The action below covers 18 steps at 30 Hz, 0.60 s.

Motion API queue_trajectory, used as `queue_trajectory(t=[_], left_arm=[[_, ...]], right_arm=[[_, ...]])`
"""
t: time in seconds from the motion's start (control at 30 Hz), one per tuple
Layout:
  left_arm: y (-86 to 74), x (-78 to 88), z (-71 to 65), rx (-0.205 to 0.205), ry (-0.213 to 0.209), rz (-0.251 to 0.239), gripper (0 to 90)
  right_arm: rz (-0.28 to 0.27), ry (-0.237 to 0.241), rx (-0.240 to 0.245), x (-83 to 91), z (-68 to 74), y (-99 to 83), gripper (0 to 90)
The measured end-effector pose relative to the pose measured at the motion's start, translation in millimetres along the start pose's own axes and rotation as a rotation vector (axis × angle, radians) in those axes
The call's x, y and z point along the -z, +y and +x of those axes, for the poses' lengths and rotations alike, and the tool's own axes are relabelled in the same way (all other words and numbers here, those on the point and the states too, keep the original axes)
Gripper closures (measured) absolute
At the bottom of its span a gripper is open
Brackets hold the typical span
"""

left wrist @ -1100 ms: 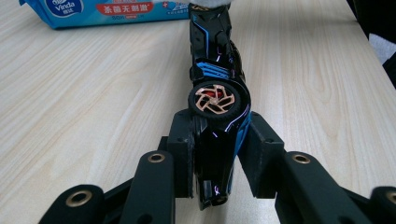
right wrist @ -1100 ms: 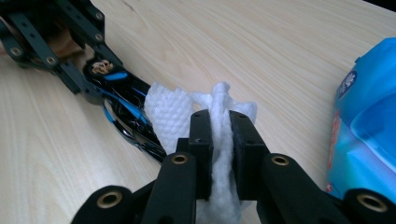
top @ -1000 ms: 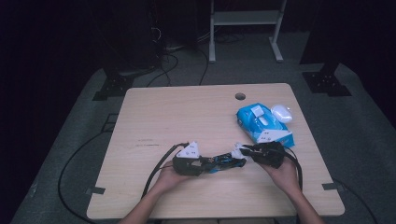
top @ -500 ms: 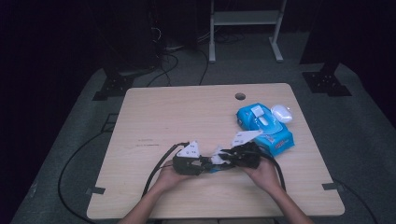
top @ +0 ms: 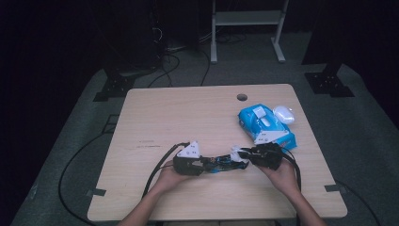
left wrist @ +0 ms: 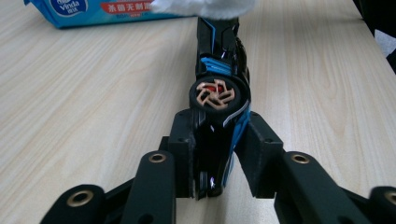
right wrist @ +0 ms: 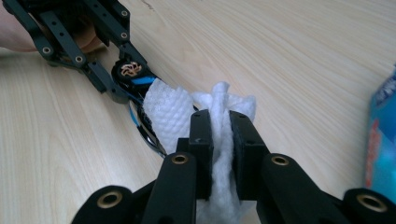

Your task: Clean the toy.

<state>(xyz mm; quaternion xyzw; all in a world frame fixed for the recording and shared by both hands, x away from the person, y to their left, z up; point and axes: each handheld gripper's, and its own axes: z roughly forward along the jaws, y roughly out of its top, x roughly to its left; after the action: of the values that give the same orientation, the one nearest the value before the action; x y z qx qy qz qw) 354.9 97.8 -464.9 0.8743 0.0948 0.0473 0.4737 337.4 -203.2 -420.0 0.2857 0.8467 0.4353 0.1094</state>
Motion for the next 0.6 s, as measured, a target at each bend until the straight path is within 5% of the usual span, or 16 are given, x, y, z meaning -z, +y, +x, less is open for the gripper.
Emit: queue_trajectory(t=[0.2, 0.47, 0.6], left_arm=[[1.0, 0.5, 0.3, -0.001, 0.000, 0.010, 68.5], [-0.5, 2.2, 8.5, -0.005, -0.005, 0.003, 68.3], [-0.7, 3.5, 8.6, -0.014, 0.002, 0.006, 68.5]], right_arm=[[0.022, -0.019, 0.036, -0.2, 3.9, 3.1, 79.9], [0.010, 0.045, 0.071, -35.3, 21.4, 24.0, 79.8], [0.023, 0.002, 0.080, -26.2, 15.8, 19.9, 79.8]])
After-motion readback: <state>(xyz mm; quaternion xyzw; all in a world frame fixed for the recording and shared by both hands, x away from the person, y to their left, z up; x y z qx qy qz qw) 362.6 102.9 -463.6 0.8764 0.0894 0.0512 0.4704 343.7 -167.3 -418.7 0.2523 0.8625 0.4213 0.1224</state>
